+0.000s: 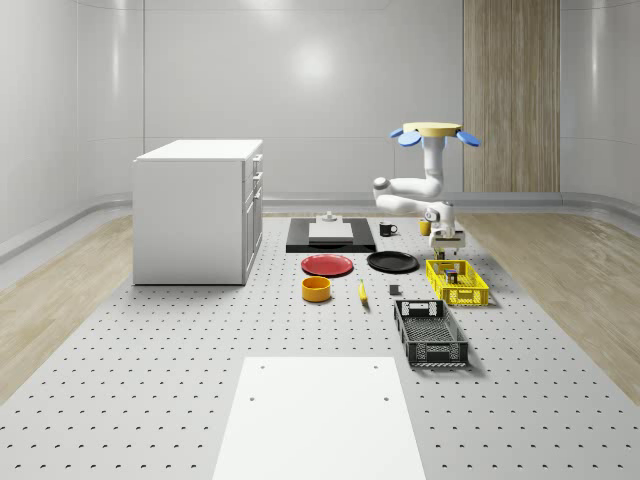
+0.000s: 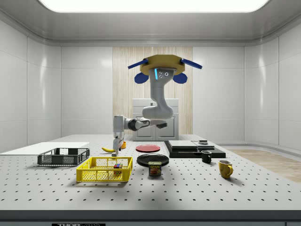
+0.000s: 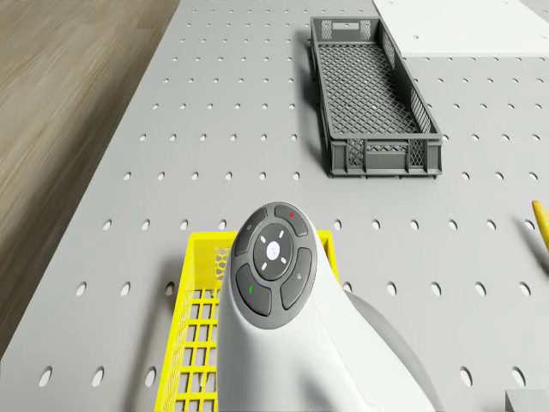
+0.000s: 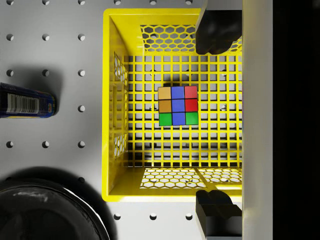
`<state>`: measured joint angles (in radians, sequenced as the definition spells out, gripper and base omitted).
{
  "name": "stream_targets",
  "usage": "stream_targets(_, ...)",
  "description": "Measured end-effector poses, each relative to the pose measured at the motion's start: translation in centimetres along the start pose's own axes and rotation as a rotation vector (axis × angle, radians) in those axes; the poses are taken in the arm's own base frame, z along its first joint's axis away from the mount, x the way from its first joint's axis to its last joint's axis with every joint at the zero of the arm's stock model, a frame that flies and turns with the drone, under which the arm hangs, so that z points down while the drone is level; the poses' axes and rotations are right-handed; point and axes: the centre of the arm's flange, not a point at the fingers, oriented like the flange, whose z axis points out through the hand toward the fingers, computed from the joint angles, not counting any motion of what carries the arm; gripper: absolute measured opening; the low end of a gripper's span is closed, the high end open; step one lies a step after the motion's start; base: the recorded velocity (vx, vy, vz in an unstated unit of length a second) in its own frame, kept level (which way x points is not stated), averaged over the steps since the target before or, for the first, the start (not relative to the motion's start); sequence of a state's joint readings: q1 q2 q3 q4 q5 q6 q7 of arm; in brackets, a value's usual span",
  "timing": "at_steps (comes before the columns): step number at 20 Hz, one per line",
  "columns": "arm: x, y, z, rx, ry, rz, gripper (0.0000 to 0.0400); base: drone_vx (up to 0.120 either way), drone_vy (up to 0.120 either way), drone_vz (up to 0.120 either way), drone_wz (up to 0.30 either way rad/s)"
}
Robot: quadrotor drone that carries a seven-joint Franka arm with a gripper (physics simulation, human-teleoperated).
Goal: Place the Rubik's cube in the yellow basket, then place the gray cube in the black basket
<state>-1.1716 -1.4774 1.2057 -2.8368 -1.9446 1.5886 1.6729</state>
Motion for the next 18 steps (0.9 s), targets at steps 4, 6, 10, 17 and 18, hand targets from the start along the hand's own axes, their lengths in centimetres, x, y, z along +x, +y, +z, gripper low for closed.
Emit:
stream_targets(4, 0.0, 0.0, -0.07, 0.0, 0.0, 0.0, 0.04, 0.0, -0.12, 0.0, 0.0)
stream_targets(6, 0.0, 0.0, -0.09, 0.0, 0.0, 0.0, 0.04, 0.0, -0.12, 0.0, 0.0)
stream_targets(10, 0.0, 0.0, -0.11, 0.0, 0.0, 0.0, 0.04, 0.0, -0.12, 0.0, 0.0)
stream_targets(17, 0.0, 0.0, -0.12, 0.0, 0.0, 0.0, 0.04, 0.0, -0.12, 0.0, 0.0)
stream_targets(18, 0.0, 0.0, -0.12, 0.0, 0.0, 0.0, 0.04, 0.0, -0.12, 0.0, 0.0)
